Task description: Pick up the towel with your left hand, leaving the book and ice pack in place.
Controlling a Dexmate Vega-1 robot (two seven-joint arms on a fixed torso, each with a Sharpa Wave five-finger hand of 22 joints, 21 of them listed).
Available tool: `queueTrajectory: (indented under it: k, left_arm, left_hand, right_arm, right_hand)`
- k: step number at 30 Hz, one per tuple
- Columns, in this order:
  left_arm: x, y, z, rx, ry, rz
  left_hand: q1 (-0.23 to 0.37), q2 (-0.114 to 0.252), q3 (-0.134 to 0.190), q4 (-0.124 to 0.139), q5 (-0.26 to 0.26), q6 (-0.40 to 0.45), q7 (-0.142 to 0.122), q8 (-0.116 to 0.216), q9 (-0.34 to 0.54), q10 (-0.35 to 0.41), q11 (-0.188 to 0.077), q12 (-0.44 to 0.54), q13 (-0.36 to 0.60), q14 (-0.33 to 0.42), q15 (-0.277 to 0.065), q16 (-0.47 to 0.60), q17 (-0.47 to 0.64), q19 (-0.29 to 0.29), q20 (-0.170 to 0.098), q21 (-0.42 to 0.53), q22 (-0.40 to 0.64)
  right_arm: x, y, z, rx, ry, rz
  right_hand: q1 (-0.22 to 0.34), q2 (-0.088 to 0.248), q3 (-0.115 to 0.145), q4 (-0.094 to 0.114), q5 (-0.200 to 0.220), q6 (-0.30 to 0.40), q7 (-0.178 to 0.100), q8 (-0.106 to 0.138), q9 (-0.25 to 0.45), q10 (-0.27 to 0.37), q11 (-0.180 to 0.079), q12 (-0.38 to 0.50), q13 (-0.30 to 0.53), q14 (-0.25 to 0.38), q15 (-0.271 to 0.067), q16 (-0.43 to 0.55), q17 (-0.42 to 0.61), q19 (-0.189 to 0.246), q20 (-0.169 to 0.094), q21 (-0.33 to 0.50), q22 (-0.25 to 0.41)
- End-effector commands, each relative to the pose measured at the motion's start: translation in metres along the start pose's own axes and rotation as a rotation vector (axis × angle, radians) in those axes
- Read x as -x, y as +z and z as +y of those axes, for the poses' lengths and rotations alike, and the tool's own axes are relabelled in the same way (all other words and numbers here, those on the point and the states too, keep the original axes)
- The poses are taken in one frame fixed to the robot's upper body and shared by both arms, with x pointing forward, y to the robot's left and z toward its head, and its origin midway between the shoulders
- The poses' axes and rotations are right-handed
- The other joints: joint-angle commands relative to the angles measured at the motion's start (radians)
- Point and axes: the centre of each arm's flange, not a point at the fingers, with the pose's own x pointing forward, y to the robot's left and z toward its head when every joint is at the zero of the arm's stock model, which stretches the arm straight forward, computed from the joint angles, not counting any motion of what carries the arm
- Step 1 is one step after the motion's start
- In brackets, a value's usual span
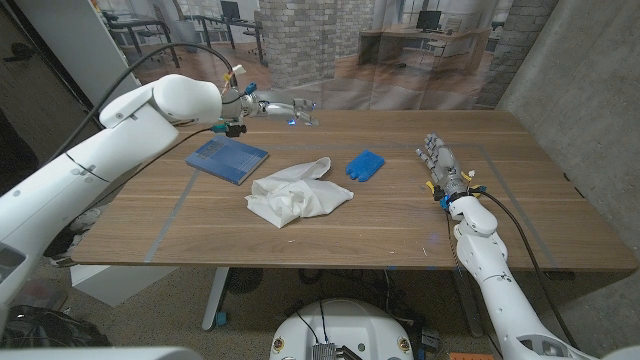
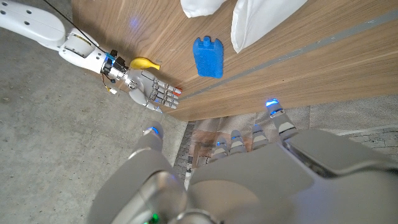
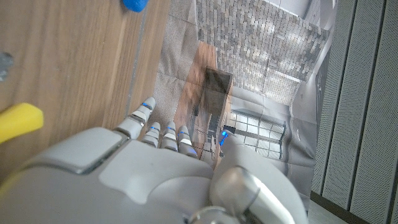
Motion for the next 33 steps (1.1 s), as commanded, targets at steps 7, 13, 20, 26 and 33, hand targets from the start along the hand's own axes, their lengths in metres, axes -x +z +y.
queueTrajectory:
  k: [7, 13, 20, 26, 33]
  left_arm:
    - [0.009, 0.022, 0.011, -0.152, -0.078, 0.04]
    - [0.012, 0.027, 0.014, -0.19, -0.093, 0.057]
    - [0.012, 0.03, 0.014, -0.232, -0.123, 0.081]
    - [0.008, 0.032, 0.013, -0.271, -0.146, 0.095]
    - [0.003, 0.038, 0.014, -0.331, -0.179, 0.122]
  left_hand:
    - [0.059, -0.015, 0.007, -0.038, 0.013, 0.036, 0.0, 0.019, 0.005, 0.043, -0.003, 0.014, 0.006, 0.016, -0.008, 0.007, 0.003, -0.06, -0.001, -0.011, 0.002]
    - [0.127, -0.017, 0.015, -0.06, 0.022, 0.1, 0.021, 0.039, 0.007, 0.07, -0.007, 0.021, 0.007, 0.046, -0.015, 0.013, 0.003, -0.033, -0.001, -0.02, 0.001]
    - [0.203, -0.025, 0.021, -0.069, 0.029, 0.125, 0.032, 0.042, 0.008, 0.109, -0.018, 0.031, 0.009, 0.106, -0.034, 0.028, 0.004, 0.001, -0.008, -0.028, 0.001]
    - [0.278, -0.029, 0.028, -0.072, 0.037, 0.147, 0.059, 0.044, 0.009, 0.125, -0.015, 0.032, 0.01, 0.144, -0.036, 0.034, 0.006, 0.026, -0.001, -0.035, 0.001]
    - [0.33, -0.036, 0.03, -0.074, 0.045, 0.139, 0.08, 0.038, 0.01, 0.127, -0.003, 0.03, 0.012, 0.15, -0.025, 0.031, 0.007, 0.035, 0.013, -0.043, 0.001]
  right_arm:
    - [0.003, 0.001, 0.001, 0.004, -0.007, -0.003]
    - [0.003, 0.0, 0.001, 0.003, -0.006, -0.001]
    - [0.002, -0.002, 0.002, -0.001, -0.006, 0.003]
    - [0.002, -0.004, 0.0, -0.001, -0.011, 0.007]
    - [-0.001, -0.006, -0.001, -0.003, -0.013, 0.008]
  right_hand:
    - [-0.005, -0.009, 0.002, -0.006, -0.002, 0.015, 0.002, 0.005, 0.005, 0.01, -0.002, 0.01, 0.002, 0.005, 0.005, 0.006, 0.003, 0.013, -0.005, 0.007, 0.005]
    - [-0.006, -0.009, 0.002, -0.005, -0.003, 0.016, 0.002, 0.005, 0.005, 0.012, -0.002, 0.01, 0.002, 0.008, 0.005, 0.007, 0.003, 0.015, -0.004, 0.008, 0.005]
    - [-0.007, -0.01, 0.002, -0.005, -0.003, 0.018, 0.002, 0.005, 0.005, 0.014, -0.002, 0.01, 0.002, 0.011, 0.004, 0.008, 0.003, 0.017, -0.004, 0.008, 0.005]
    - [-0.008, -0.011, 0.002, -0.005, -0.003, 0.021, 0.003, 0.006, 0.005, 0.017, -0.003, 0.011, 0.002, 0.015, 0.006, 0.009, 0.003, 0.02, -0.003, 0.009, 0.005]
    - [-0.01, -0.012, 0.001, -0.005, -0.003, 0.025, 0.001, 0.007, 0.005, 0.02, -0.002, 0.011, 0.002, 0.018, 0.007, 0.009, 0.003, 0.024, -0.003, 0.009, 0.005]
